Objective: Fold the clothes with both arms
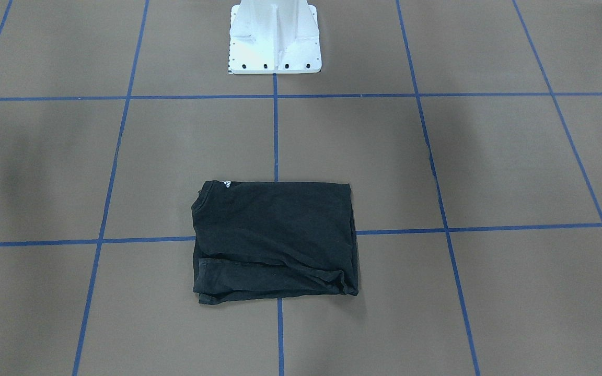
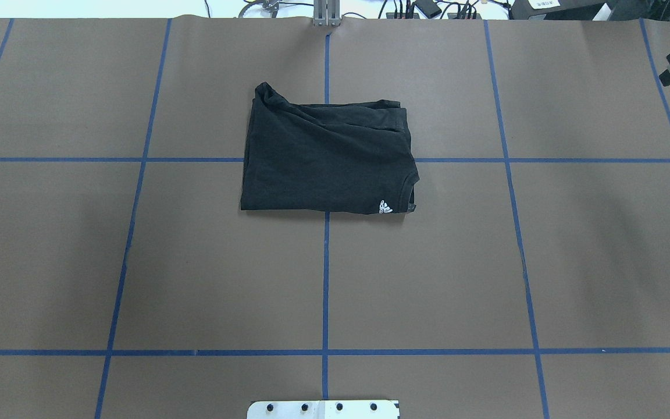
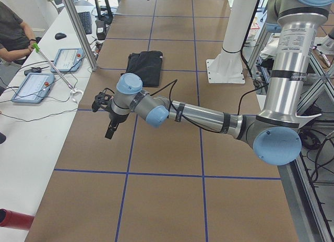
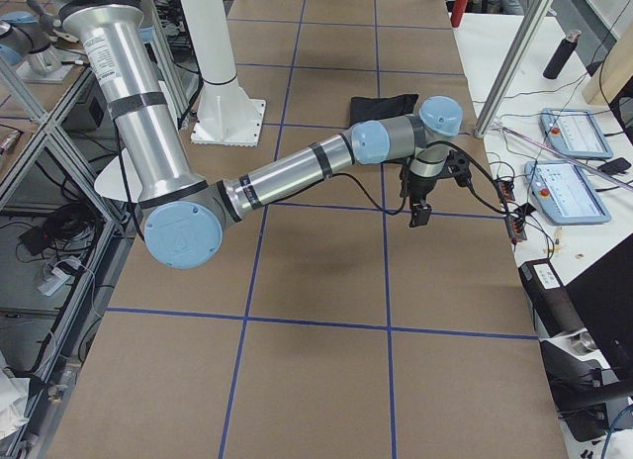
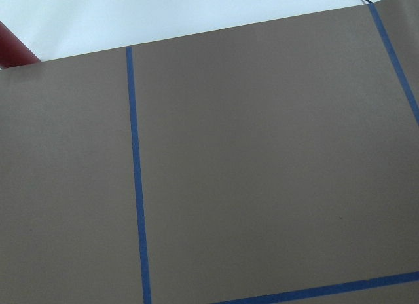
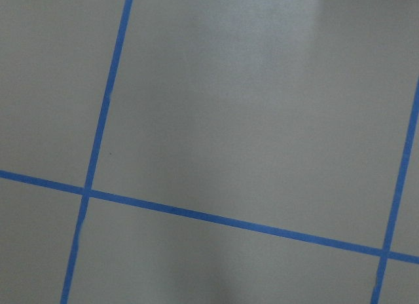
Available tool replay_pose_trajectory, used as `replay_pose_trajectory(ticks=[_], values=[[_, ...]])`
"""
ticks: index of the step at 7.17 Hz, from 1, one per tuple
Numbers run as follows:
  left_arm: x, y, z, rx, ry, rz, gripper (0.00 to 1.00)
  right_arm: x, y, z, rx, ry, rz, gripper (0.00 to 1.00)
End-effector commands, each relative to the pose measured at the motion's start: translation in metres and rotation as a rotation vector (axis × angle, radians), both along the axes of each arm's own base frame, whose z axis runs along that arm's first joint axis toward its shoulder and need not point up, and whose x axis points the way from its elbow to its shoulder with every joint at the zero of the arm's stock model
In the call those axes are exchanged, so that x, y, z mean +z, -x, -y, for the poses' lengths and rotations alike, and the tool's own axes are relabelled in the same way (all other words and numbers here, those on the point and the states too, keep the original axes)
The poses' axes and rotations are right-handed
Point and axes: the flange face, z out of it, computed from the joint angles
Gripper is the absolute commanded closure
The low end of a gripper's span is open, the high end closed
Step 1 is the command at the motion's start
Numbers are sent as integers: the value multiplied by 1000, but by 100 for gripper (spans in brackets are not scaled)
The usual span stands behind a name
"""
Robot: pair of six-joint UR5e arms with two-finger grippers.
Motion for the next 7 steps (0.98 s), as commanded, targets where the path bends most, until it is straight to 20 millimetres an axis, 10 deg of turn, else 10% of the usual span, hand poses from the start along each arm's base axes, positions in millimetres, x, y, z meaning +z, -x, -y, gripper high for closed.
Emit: replay_pose_trajectory(ticks=[1, 4, 7], values=[[41, 34, -33, -55, 34, 3, 0, 33, -14, -18, 21, -32, 7, 0], [105, 34, -81, -52, 171, 19, 0, 101, -23, -59, 18, 59, -10, 0], [120, 34, -88, 181, 114, 151, 0, 149, -30, -78, 26, 144, -51, 0]])
